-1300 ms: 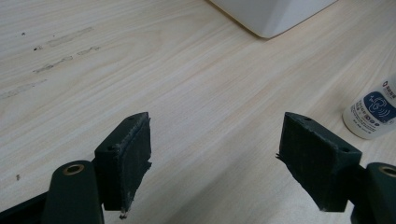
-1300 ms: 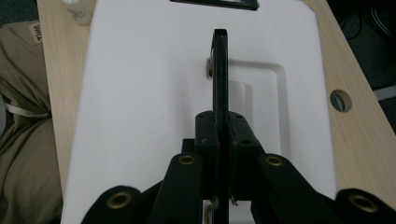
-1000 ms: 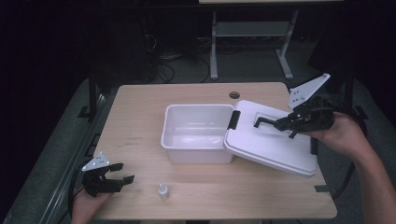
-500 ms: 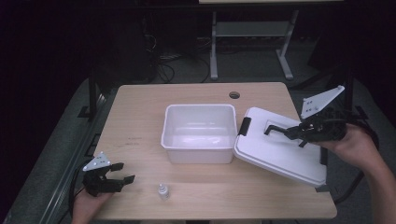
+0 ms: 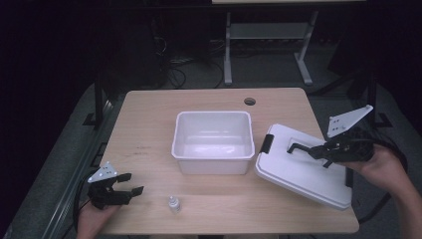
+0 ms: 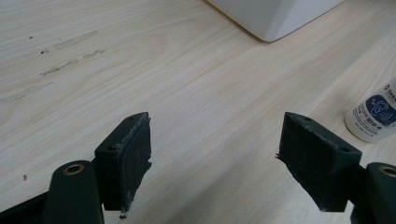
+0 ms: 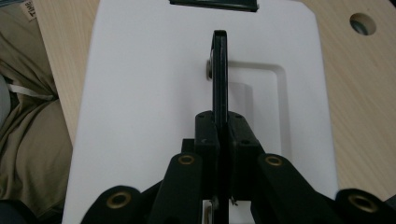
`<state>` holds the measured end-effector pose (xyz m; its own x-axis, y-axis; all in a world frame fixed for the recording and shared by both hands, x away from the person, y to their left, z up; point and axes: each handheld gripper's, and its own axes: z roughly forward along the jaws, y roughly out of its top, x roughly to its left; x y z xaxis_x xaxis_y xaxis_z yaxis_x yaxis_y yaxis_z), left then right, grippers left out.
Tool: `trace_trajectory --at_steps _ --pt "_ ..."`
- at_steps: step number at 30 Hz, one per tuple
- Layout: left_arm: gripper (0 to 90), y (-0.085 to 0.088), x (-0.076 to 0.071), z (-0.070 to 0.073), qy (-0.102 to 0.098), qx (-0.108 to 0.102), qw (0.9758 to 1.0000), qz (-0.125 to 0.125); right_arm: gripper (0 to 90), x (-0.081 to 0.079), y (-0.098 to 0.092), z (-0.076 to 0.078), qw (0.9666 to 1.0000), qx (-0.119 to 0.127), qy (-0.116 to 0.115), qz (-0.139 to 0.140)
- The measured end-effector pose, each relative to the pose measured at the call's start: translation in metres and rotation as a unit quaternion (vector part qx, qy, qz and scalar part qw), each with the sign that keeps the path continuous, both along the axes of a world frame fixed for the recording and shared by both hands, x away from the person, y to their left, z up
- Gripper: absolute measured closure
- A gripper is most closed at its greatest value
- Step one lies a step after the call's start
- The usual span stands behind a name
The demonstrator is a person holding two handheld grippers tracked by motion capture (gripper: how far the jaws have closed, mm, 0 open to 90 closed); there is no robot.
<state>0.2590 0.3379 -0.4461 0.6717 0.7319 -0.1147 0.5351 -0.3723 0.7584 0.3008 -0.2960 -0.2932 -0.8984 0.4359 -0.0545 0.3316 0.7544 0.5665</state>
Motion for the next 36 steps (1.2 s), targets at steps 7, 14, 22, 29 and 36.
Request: trace_trajectory --at_steps 7,14,22,29,36 --pt "24.9 -0.001 0.0 -0.001 0.001 0.001 1.0 0.0 84.3 -0.001 -0.002 -0.017 0.9999 0.001 0.009 -0.005" --pt "24.9 0.0 0.0 0.0 -0.003 -0.001 1.0 0.001 84.3 -0.001 -0.002 -0.031 0.9998 0.004 0.016 -0.005" --pt "24.9 -0.003 0.001 -0.001 0.0 0.004 1.0 -0.005 84.2 -0.002 0.002 -0.048 0.9997 0.004 0.022 -0.008" --pt "24.8 -0.003 0.001 -0.002 0.002 0.005 1.0 -0.007 84.2 -0.001 0.003 -0.06 0.9996 0.002 0.027 -0.009" --pt "24.9 -0.002 0.001 -0.002 0.003 0.005 1.0 -0.005 84.2 0.0 0.005 -0.072 0.9994 0.001 0.033 -0.009"
